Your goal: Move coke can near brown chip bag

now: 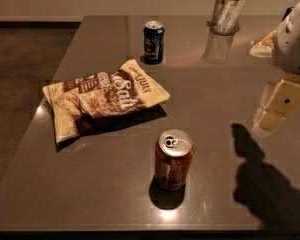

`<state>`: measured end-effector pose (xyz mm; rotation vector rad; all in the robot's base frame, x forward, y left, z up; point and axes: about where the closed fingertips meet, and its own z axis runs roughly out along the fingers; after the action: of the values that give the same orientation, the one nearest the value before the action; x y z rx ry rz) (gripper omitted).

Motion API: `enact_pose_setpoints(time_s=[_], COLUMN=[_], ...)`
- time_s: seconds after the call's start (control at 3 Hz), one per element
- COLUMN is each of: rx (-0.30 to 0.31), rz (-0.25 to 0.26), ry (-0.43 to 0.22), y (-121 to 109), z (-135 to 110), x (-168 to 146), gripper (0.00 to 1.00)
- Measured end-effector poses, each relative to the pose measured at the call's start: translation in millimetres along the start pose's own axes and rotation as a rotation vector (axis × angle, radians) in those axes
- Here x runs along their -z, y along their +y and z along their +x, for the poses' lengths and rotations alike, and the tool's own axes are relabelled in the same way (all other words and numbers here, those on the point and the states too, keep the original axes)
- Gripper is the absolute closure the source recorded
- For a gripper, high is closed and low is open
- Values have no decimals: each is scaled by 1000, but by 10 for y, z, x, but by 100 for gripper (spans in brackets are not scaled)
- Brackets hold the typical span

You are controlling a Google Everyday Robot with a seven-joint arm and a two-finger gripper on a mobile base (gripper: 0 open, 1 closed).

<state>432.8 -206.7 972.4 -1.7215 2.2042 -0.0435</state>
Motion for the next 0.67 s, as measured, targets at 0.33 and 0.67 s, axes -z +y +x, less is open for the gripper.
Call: enact_pose_setpoints(time_s=[0.33, 0.67], rx=[9, 18], rz=[-35, -69], ry=[-75, -176], y=[169, 368], z=[-94, -179], x=[-65, -154], gripper=[0, 0])
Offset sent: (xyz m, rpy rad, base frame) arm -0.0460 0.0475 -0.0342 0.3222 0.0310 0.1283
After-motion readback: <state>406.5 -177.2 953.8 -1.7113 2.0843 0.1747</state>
